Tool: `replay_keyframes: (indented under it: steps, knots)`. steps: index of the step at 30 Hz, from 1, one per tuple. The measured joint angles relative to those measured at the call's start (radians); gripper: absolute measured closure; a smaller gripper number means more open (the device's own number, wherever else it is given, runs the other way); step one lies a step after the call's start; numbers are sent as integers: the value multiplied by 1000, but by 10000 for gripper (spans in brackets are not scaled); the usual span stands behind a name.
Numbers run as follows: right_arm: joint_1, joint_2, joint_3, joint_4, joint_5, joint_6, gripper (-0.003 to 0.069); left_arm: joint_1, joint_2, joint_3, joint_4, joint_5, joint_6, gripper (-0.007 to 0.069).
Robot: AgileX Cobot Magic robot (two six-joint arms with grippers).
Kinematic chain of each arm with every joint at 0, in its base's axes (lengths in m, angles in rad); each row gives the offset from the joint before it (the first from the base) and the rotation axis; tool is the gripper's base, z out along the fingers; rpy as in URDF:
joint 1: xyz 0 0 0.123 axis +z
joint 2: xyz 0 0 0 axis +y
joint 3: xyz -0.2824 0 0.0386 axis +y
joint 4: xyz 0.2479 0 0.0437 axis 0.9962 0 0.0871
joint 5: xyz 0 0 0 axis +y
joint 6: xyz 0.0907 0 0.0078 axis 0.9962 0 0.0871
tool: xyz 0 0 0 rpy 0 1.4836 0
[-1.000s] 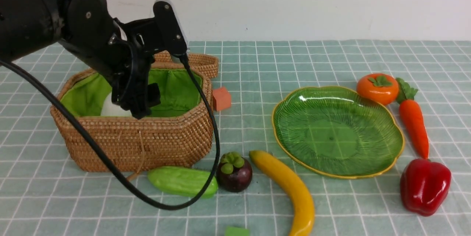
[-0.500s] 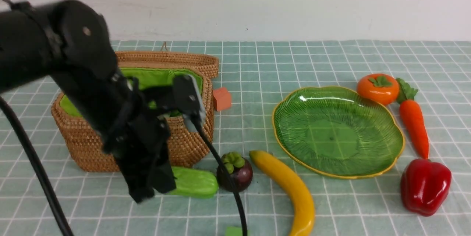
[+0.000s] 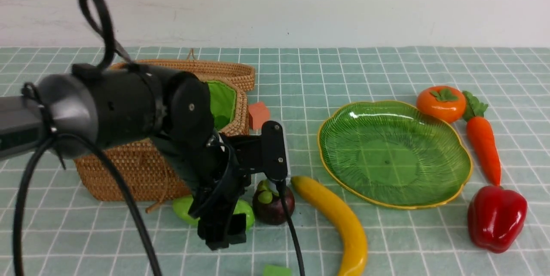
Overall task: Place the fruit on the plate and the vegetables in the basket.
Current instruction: Take a chayote with your left arm and place it on the basket on the left.
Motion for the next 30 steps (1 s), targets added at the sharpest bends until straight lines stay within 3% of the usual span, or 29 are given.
replay_keyframes:
  steps: [4,14,18,25,30]
  knots:
    - [0,0,0,3,3,0,517,0,49,0,60,-81,1,8]
    - [0,0,0,3,26,0,517,0,158,-1,129,-88,2,200]
    - [0,0,0,3,32,0,517,0,159,-3,129,-86,-9,209]
    - [0,0,0,11,38,0,517,-56,75,-1,172,24,-135,209]
    - [0,0,0,38,-21,0,517,-112,-152,-1,292,65,-351,209]
